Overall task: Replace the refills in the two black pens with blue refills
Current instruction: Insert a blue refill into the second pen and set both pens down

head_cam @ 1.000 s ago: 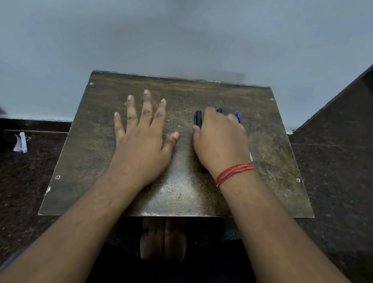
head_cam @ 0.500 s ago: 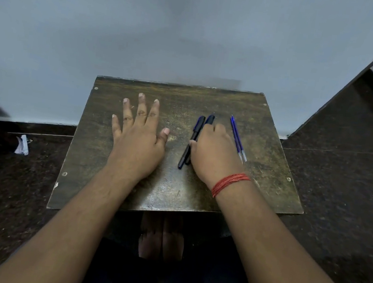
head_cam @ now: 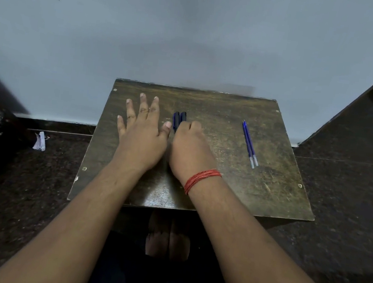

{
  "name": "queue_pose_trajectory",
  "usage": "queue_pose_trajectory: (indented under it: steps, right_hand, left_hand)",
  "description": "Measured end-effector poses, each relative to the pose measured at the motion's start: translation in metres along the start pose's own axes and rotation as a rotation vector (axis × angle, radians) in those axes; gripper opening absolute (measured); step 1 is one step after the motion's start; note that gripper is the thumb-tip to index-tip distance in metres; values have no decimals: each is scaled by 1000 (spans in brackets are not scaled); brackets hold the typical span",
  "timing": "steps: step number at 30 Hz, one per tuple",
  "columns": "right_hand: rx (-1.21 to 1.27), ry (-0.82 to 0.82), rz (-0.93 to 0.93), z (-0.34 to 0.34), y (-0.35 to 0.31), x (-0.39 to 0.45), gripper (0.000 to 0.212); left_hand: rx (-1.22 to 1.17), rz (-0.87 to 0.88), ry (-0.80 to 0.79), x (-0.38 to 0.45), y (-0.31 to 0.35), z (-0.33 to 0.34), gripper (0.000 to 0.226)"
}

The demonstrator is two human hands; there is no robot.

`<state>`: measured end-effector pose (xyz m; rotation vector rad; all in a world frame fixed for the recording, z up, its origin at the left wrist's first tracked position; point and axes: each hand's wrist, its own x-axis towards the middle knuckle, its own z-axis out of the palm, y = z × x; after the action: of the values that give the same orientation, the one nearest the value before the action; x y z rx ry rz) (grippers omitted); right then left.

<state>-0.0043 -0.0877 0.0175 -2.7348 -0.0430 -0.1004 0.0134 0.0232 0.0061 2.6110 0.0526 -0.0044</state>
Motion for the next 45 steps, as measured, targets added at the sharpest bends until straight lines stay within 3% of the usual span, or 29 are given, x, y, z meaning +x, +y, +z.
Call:
queue_pose_trajectory:
  steps: [8,13,20,25,37,45]
  right_hand:
    - [26,-6,-37,2,-2,-1,26]
    - [69,105,-43,-15,24,5,24]
    - [-28,204,207,-48,103,11,23]
    - [-33,79,363,-51,125,13,28]
    - [-15,-5,134,-23,63,19,24]
    - [4,-22,133,-18,55,19,23]
  left_hand:
    - [-4,1,-1,0,2,1,67]
    - [53,52,-4,-3,4,7,67]
    - [152,169,-28,-10,17,22,70]
    - [161,168,-31,-11,16,22,70]
    - [87,122,-18,-8,14,17,69]
    - [91,115,-14,-6,13,18,69]
